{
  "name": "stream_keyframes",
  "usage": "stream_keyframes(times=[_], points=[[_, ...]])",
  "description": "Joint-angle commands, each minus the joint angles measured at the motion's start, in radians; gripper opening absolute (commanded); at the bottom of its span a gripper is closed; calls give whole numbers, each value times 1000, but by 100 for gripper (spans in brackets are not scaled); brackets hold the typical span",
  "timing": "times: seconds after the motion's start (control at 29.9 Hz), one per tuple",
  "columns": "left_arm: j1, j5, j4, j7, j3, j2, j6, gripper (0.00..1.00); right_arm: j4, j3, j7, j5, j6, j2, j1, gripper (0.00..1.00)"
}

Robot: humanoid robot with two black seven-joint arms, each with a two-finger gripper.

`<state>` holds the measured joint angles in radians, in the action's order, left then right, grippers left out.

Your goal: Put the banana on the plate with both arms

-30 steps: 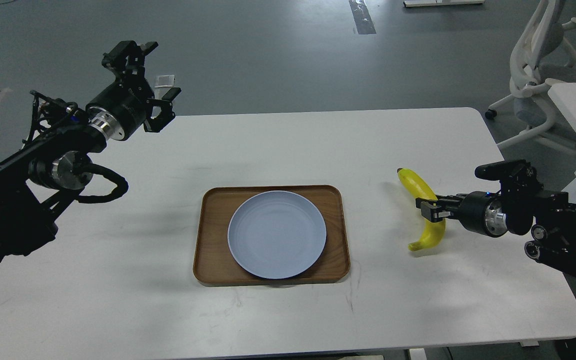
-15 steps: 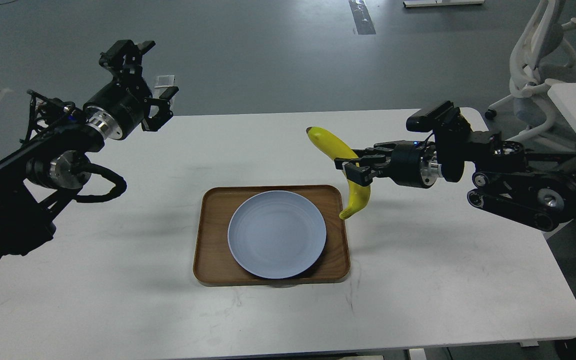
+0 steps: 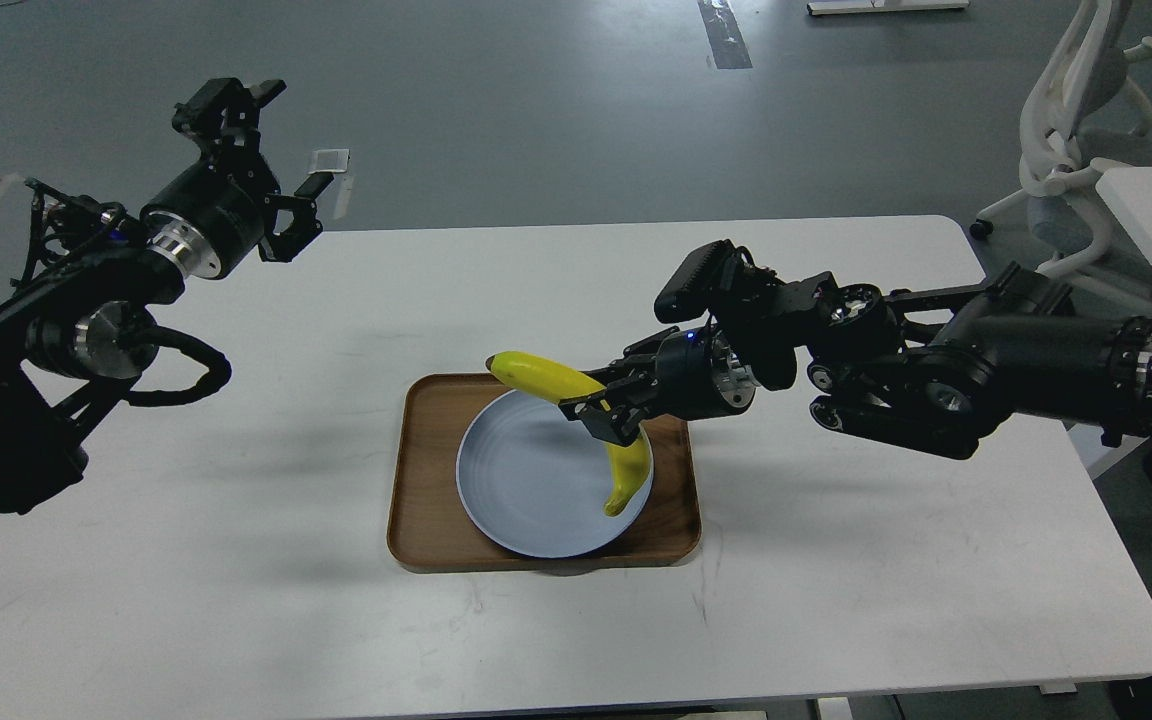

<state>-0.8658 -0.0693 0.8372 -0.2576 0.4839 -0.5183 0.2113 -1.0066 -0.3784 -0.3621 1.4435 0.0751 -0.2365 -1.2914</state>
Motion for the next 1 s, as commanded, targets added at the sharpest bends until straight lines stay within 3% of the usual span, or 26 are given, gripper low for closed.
stream_keyframes(times=[0.0,0.07,0.17,0.27,0.5,0.57,0.7,0.84,0.97], points=[[1,0,0,0,1,-2,-1,98,13,-19,0,0,2,2,11,21],[1,0,0,-2,1,-2,-1,98,19,-19,2,0,0,3,20,26],[1,0,0,-2,1,-2,0,98,26,-20,6,0,0,14,24,48],[-1,0,2,-2,1,-2,2,98,46,-13,12,-6,0,20,32,63],[-1,0,2,-3,2,0,2,98,59,-7,15,-14,-6,43,38,82],[-1,0,2,-3,2,0,5,98,60,16,17,-18,-20,43,37,94],[-1,0,2,-2,2,0,5,98,62,143,25,-47,-18,34,37,97],[1,3,2,-2,5,1,7,98,88,303,48,-260,-14,22,38,100],[1,14,2,0,7,3,8,98,100,432,124,-657,-5,-27,40,100]])
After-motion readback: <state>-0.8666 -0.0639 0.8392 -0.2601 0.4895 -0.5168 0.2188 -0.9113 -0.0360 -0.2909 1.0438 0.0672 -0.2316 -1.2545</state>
